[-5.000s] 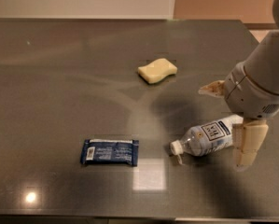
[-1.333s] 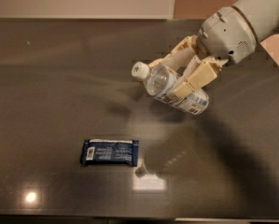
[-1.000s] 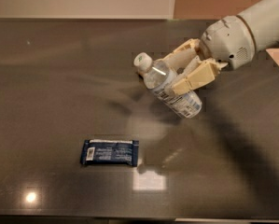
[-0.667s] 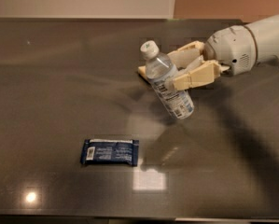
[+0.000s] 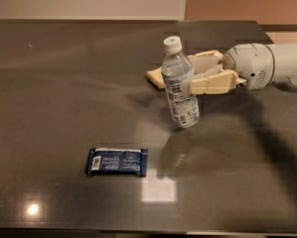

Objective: Place blue plastic bottle upright

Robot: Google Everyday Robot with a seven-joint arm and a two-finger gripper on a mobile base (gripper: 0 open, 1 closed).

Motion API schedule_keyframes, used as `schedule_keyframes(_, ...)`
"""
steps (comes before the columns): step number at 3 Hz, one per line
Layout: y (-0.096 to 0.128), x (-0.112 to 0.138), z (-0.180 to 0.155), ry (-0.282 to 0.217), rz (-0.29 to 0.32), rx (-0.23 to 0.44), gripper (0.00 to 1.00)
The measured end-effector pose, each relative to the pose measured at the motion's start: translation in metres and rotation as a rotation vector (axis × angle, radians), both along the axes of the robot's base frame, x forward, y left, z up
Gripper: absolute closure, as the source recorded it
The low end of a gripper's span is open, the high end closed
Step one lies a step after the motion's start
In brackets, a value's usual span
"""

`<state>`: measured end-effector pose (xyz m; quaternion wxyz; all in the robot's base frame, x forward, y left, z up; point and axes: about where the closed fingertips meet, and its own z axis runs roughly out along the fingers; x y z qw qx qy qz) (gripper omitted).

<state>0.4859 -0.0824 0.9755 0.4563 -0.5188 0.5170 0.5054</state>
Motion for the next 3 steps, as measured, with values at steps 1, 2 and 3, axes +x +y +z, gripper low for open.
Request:
schedule_keyframes(1, -0.004, 0.001, -0.009, 0.000, 0.010, 0.059, 1.00)
schedule_keyframes(2, -0.007, 0.004, -0.018, -0.009, 0.026, 0.111, 1.00)
schedule_keyframes(3, -0.009, 0.007, -0.024, -0.019, 0.039, 0.162, 0.81)
